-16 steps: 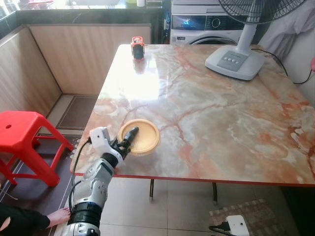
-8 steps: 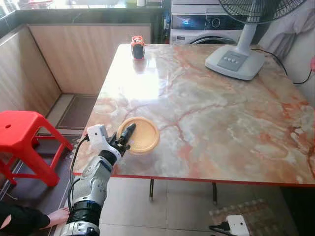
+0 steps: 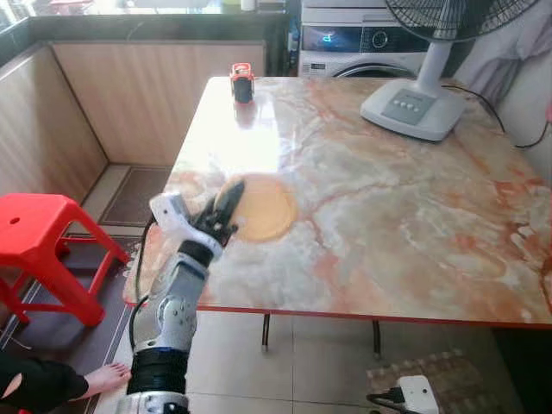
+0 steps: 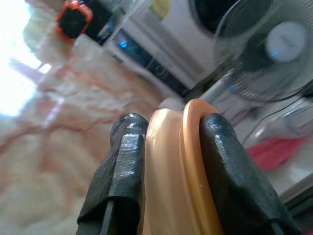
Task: Restocking fridge
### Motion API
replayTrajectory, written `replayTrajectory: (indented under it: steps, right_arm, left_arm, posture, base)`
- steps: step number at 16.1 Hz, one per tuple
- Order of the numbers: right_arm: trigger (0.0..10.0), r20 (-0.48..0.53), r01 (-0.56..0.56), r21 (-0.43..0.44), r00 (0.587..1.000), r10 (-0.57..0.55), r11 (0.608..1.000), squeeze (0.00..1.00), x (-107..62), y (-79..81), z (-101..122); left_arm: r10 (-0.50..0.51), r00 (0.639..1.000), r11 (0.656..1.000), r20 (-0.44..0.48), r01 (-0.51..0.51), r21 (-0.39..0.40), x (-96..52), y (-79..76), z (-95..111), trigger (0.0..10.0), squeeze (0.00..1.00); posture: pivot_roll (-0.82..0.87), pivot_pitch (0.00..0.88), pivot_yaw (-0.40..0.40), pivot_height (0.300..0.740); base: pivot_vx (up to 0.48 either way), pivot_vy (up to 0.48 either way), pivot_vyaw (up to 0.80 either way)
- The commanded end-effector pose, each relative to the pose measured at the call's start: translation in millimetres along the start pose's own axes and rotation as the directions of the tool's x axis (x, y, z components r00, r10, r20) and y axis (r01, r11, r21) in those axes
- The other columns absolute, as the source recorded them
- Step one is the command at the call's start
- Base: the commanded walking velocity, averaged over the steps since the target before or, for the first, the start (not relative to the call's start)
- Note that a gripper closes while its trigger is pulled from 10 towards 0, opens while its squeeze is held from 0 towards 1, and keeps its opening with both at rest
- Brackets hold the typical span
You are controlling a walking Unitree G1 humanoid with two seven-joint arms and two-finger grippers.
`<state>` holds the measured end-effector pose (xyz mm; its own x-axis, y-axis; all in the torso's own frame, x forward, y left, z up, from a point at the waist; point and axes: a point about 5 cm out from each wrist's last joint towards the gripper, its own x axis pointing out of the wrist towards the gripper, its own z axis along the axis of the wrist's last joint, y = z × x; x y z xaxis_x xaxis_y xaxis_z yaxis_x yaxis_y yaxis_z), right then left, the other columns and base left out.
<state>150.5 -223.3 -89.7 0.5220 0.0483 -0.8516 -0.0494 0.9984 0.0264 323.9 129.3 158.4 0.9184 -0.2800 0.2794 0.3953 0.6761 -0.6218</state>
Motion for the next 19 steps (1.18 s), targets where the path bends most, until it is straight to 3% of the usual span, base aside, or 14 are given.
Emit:
replayTrajectory:
  steps: [1,2,4,7,11,19]
  right_arm:
    - [10.0,-0.008,0.006,-0.005,1.000,-0.006,1.000,0.00,-1.2,-1.9,-4]
    - [10.0,-0.009,0.004,-0.004,1.000,-0.004,1.000,0.00,-1.3,-1.6,-4]
    - [10.0,0.005,0.006,0.017,1.000,-0.006,1.000,0.00,-1.6,-0.7,-5]
    - [10.0,0.008,0.004,0.024,1.000,-0.004,1.000,0.00,-1.8,0.4,-7]
    - [10.0,0.011,0.004,0.022,1.000,-0.004,1.000,0.00,-1.2,1.7,-6]
    - [10.0,0.020,0.011,0.034,1.000,-0.012,0.999,0.00,-0.9,2.6,-5]
  left_arm:
    - [0.002,1.000,1.000,0.009,-0.002,-0.001,-3.5,-1.9,4,0.0,0.00]
    - [0.002,1.000,0.999,-0.024,0.000,0.045,-9.9,-6.6,-1,10.0,0.00]
    - [0.016,0.999,0.999,-0.033,-0.014,0.051,-25.7,-12.9,-1,10.0,0.00]
    - [0.061,0.998,0.996,0.003,-0.061,0.061,-35.8,-16.3,10,10.0,0.00]
    - [0.133,0.990,0.976,0.039,-0.137,0.166,-27.0,-10.1,23,10.0,0.00]
    - [0.161,0.986,0.974,0.029,-0.164,0.157,-25.2,-11.4,21,10.0,0.00]
  posture:
    - [-0.05,0.000,-0.017,0.740]
    - [-0.05,0.000,-0.010,0.740]
    - [-0.06,0.000,0.000,0.740]
    - [-0.06,0.000,0.006,0.740]
    - [-0.05,0.000,0.005,0.740]
    - [-0.06,0.003,0.015,0.740]
  base:
    - [0.000,0.000,0.00]
    - [0.000,0.000,0.00]
    - [0.000,0.000,0.00]
    - [0.000,0.000,0.00]
    - [0.000,0.000,0.00]
    - [0.000,0.000,0.00]
